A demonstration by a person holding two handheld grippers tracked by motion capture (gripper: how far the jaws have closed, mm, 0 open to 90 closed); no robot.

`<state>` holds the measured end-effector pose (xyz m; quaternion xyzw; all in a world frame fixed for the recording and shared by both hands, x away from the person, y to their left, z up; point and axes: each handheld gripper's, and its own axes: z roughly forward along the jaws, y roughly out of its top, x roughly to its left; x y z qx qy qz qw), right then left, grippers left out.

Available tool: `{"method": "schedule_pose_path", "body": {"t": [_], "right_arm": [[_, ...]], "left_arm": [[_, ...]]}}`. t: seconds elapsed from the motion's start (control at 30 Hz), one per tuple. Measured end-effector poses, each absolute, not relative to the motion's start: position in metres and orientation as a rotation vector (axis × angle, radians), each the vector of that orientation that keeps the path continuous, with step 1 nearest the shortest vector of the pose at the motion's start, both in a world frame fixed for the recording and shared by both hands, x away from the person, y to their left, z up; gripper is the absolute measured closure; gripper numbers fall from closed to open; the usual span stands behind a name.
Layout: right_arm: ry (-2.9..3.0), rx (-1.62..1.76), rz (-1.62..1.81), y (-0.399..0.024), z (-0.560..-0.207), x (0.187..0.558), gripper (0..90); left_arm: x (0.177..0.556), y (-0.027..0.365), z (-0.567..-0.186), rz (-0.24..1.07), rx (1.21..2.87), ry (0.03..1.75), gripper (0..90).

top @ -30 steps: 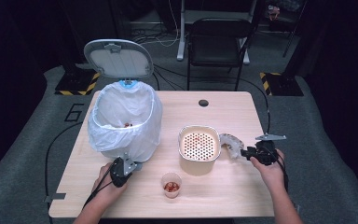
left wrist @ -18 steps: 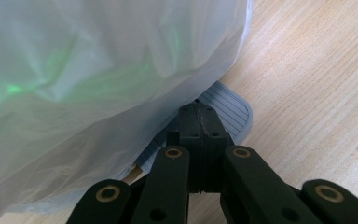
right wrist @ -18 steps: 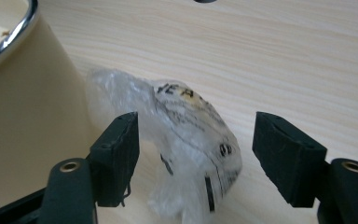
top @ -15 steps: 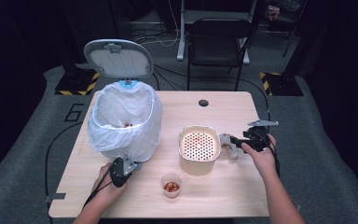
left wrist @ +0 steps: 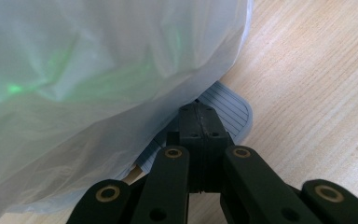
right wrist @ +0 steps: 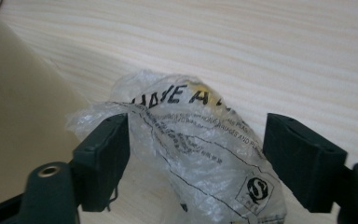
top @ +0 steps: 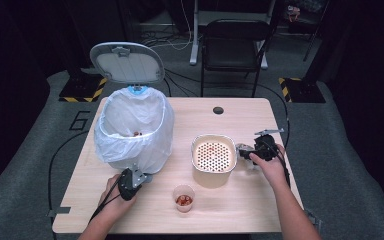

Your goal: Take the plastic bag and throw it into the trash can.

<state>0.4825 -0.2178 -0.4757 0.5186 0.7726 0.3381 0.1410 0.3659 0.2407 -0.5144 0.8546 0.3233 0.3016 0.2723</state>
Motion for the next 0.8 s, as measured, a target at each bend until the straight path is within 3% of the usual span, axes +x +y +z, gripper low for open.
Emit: {"method": "schedule_pose_path", "body": {"t": [0.13,0.57,0.8], "right_arm": [[2.254,1.521,0.941,-0.22,-0.485,0.482,27.6],[2.282,1.497,0.862,-0.217,-0.5,0.48,47.9],[2.301,1.471,0.832,-0.215,-0.503,0.481,64.3]], "left_arm": [[0.366,0.241,-0.514,0.812,2.302,0.87,90.0],[0.366,0.241,-0.514,0.821,2.312,0.857,90.0],[0.366,0.241,-0.513,0.825,2.316,0.851,90.0]]}}
